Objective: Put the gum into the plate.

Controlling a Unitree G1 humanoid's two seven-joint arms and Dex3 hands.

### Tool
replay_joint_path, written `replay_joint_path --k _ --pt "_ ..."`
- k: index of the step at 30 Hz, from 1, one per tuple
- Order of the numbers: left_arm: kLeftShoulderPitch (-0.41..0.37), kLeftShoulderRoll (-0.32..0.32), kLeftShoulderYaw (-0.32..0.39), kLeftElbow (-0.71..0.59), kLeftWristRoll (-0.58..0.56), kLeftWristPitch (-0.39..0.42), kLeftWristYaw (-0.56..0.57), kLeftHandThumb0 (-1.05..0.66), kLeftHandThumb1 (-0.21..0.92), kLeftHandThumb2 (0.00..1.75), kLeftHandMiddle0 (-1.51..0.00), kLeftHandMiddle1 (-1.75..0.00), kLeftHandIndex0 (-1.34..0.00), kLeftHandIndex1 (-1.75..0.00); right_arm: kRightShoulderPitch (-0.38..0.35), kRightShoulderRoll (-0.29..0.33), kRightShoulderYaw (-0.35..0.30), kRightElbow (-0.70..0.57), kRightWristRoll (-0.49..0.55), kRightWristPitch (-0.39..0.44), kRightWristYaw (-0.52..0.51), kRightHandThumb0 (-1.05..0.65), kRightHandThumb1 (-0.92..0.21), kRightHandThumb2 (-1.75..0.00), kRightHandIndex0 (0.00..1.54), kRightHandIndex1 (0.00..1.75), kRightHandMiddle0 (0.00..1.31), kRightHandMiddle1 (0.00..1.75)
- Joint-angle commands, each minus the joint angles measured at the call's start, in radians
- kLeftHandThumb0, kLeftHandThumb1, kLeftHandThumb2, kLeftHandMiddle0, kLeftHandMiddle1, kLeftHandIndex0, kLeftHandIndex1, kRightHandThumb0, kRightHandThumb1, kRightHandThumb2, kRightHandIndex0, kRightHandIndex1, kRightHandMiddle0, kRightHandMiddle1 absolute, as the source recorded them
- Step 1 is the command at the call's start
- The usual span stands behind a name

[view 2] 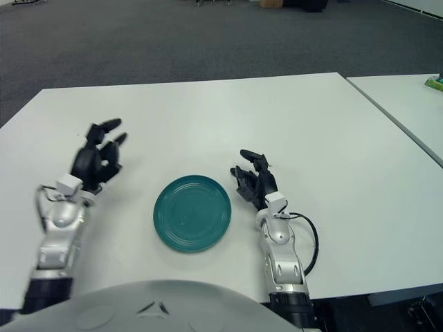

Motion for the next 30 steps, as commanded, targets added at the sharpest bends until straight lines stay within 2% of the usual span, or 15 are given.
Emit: replay_joint_path --k 1,3,4,6,11,14,18,23,30 --pt "-0.085 0.249 0.045 0.174 0.089 -0.21 -0.099 -0.71 0.92 0.64 -0.45 -0.06 -0.07 -0.92 0.006 0.0 -0.013 0.018 0.008 0.023 -0.005 -0.53 -0.92 -0.61 0.49 0.58 0.01 0.94" --pt "-0.094 0.31 0.044 0.229 0.113 -0.288 -0.111 -0.72 0.92 0.57 -0.42 -0.04 -0.03 -0.92 0.008 -0.001 -0.015 0.017 0.009 0.021 -0.003 -0.53 -0.92 -0.61 0.49 0.58 0.01 0.94" --pt "-0.091 0.366 0.04 0.251 0.143 -0.327 -0.127 -0.72 0.92 0.56 -0.41 -0.04 -0.02 -0.92 0.01 -0.002 -0.018 0.017 0.012 0.019 -0.001 -0.53 -0.92 -0.61 0.49 0.58 0.01 0.94" --pt "-0.088 0.437 0.031 0.275 0.184 -0.374 -0.146 -0.74 0.92 0.49 -0.39 -0.03 -0.01 -0.89 0.013 -0.005 -0.022 0.015 0.017 0.017 0.003 -0.53 -0.92 -0.61 0.49 0.58 0.01 0.94" --pt "-0.115 0.576 0.013 0.347 0.255 -0.492 -0.178 -0.79 0.92 0.29 -0.38 -0.02 0.0 -0.87 0.021 -0.011 -0.031 0.007 0.018 0.017 0.006 -0.53 -0.92 -0.61 0.5 0.59 0.02 0.95" --pt "-0.141 0.634 0.006 0.401 0.268 -0.551 -0.199 -0.81 0.92 0.23 -0.38 -0.02 0.0 -0.89 0.025 -0.015 -0.035 0.003 0.018 0.02 0.009 -0.53 -0.92 -0.62 0.5 0.59 0.02 0.95" --pt "-0.176 0.687 -0.01 0.459 0.293 -0.604 -0.211 -0.84 0.92 0.19 -0.39 -0.02 0.0 -0.9 0.033 -0.021 -0.04 -0.005 0.02 0.026 0.016 -0.54 -0.92 -0.62 0.49 0.59 0.02 0.95" --pt "-0.213 0.722 -0.034 0.52 0.333 -0.646 -0.2 -0.86 0.91 0.14 -0.37 -0.01 -0.02 -0.92 0.043 -0.024 -0.042 -0.011 0.016 0.031 0.017 -0.53 -0.92 -0.62 0.5 0.59 0.02 0.95" --pt "-0.223 0.751 -0.066 0.522 0.318 -0.626 -0.273 -0.85 0.9 0.11 -0.31 0.0 -0.04 -0.93 0.051 -0.024 -0.045 -0.018 0.025 0.038 0.024 -0.52 -0.92 -0.6 0.51 0.61 0.03 0.95"
